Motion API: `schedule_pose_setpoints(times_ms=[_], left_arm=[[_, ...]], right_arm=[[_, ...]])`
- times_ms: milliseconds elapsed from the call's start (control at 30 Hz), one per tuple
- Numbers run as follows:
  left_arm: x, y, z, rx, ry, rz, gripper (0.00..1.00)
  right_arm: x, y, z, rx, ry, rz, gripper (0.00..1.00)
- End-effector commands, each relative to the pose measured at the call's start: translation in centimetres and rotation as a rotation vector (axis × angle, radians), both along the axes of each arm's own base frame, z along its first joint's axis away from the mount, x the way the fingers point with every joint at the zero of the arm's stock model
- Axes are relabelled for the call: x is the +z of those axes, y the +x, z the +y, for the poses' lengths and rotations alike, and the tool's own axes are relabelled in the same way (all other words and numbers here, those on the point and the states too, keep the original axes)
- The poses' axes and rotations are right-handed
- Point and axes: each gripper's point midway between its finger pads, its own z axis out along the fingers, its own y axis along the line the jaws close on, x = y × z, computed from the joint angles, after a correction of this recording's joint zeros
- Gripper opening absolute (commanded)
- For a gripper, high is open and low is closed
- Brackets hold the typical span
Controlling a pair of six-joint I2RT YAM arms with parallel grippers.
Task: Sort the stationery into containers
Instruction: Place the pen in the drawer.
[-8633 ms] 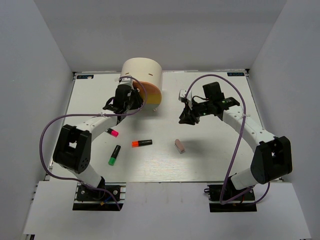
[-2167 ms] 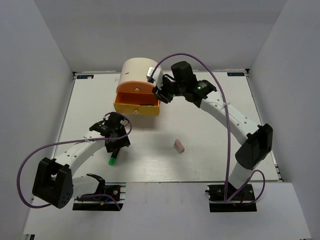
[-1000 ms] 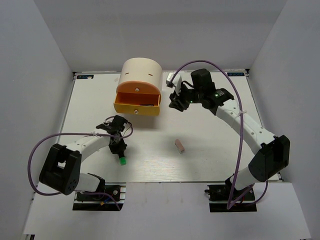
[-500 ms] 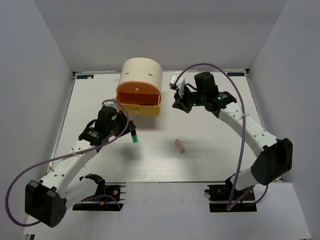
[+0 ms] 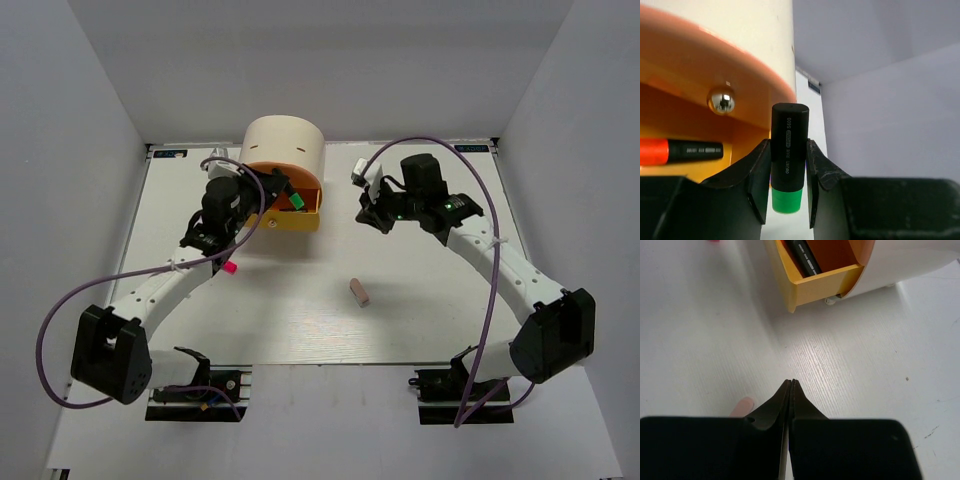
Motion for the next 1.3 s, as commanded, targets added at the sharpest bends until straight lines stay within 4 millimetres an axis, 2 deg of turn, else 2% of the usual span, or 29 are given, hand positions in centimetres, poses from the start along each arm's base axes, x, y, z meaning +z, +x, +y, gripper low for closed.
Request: schedule_pose_setpoints(times_ms=[0, 67, 133, 167, 233, 267, 467, 533, 700, 767, 933, 967, 1267], left_arm=[[5.6, 1.4, 0.8, 0.104, -0.106, -0.152, 0.0], [6.0, 1.9, 1.7, 0.161, -0.116, -0.177, 0.0], [5.4, 2.1, 2.3, 0.195, -0.115, -0.178, 0.0], [6.1, 2.0, 2.6, 0.207, -0.124, -0.196, 0.0], [4.9, 2.0, 2.8, 0.219, -0.115, -0.182, 0.0], [5.4, 1.8, 3.1, 0.23, -0.12, -0.191, 0.0], [4.0, 1.4, 3.5, 0.239, -0.102, -0.178, 0.06], [3.5, 1.4, 3.8, 0.251, -0.096, -0.169, 0.16], [2.4, 1.4, 4.2, 0.268, -0.055, -0.15, 0.26], [1.7, 1.6, 4.1, 0.267, -0.035, -0.137, 0.27], [1.7, 1.6, 4.3, 0.275, -0.023, -0.14, 0.34], [1.3, 1.8, 4.2, 0.275, -0.018, -0.132, 0.38], [-0.1, 1.7, 4.1, 0.262, 0.019, -0.104, 0.48]], right_arm=[[1.4, 0.3, -0.5, -0.014, 0.03, -0.05, 0.0], [1.2, 0.2, -0.4, -0.011, 0.032, -0.046, 0.0], [1.2, 0.3, -0.6, -0.016, 0.033, -0.043, 0.0], [1.1, 0.4, -0.5, -0.015, 0.034, -0.04, 0.0], [1.2, 0.5, -0.4, -0.01, 0.036, -0.042, 0.0], [0.9, 0.6, -0.3, -0.01, 0.032, -0.034, 0.0], [1.1, 0.9, -0.1, -0.005, 0.037, -0.037, 0.0], [1.3, 0.9, -0.1, -0.001, 0.039, -0.039, 0.0], [0.9, 1.0, -0.2, -0.002, 0.029, -0.033, 0.0], [1.0, 0.9, -0.2, -0.003, 0.03, -0.033, 0.0], [0.8, 0.9, -0.3, -0.005, 0.026, -0.031, 0.0], [0.7, 0.9, -0.3, -0.005, 0.024, -0.027, 0.0], [0.6, 1.1, -0.5, -0.008, 0.022, -0.028, 0.0]])
